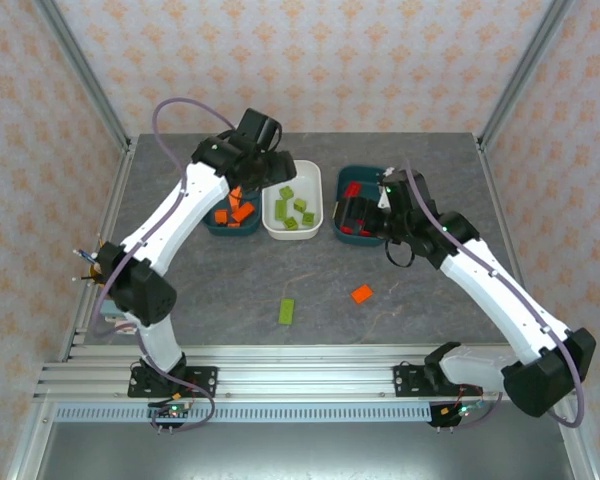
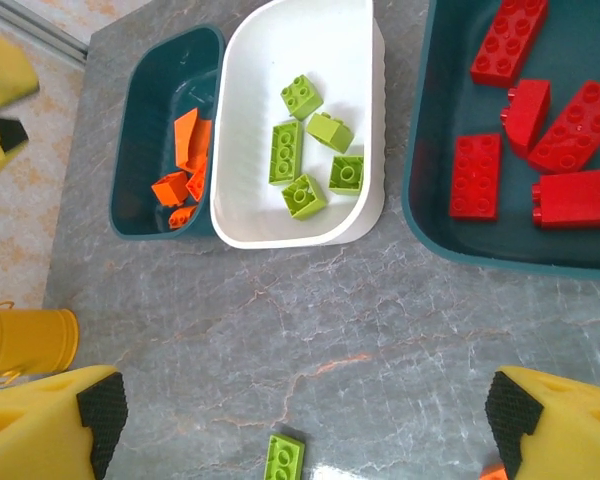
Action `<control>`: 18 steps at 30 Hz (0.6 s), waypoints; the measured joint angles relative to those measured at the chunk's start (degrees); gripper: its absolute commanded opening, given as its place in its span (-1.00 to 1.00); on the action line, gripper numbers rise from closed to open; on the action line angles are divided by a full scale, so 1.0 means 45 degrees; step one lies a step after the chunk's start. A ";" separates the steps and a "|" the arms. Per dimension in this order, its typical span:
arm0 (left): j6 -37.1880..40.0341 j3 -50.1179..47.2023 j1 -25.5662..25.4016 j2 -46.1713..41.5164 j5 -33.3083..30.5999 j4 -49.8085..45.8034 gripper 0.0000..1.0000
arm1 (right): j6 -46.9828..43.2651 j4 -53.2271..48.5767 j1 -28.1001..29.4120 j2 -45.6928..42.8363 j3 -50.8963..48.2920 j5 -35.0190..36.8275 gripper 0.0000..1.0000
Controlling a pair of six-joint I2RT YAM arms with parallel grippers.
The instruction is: Sort the legos into containers by color
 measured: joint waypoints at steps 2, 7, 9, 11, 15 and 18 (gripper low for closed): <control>0.0374 -0.1122 -0.0223 -0.0597 0.0180 0.0160 0.41 | 0.0087 -0.0418 0.0000 -0.0369 -0.0141 0.0155 0.82; 0.1423 -0.3696 -0.1632 -0.1350 0.0656 0.0597 0.38 | 0.0840 -0.1773 0.0000 -0.1025 -0.0622 0.0753 0.78; 0.1836 -0.4454 -0.2506 -0.1457 0.0782 0.0865 0.38 | 0.1326 -0.2370 0.0000 -0.1336 -0.0889 0.1049 0.77; 0.2215 -0.5027 -0.3512 -0.1443 0.0879 0.1282 0.38 | 0.1880 -0.2900 0.0000 -0.1719 -0.1229 0.1234 0.76; 0.2846 -0.5275 -0.5343 -0.0918 0.0782 0.1923 0.41 | 0.3342 -0.4362 -0.0010 -0.2429 -0.1719 0.1477 0.76; 0.3206 -0.5081 -0.6475 0.0063 0.0539 0.2399 0.46 | 0.4697 -0.5455 -0.0223 -0.3201 -0.1991 0.1530 0.76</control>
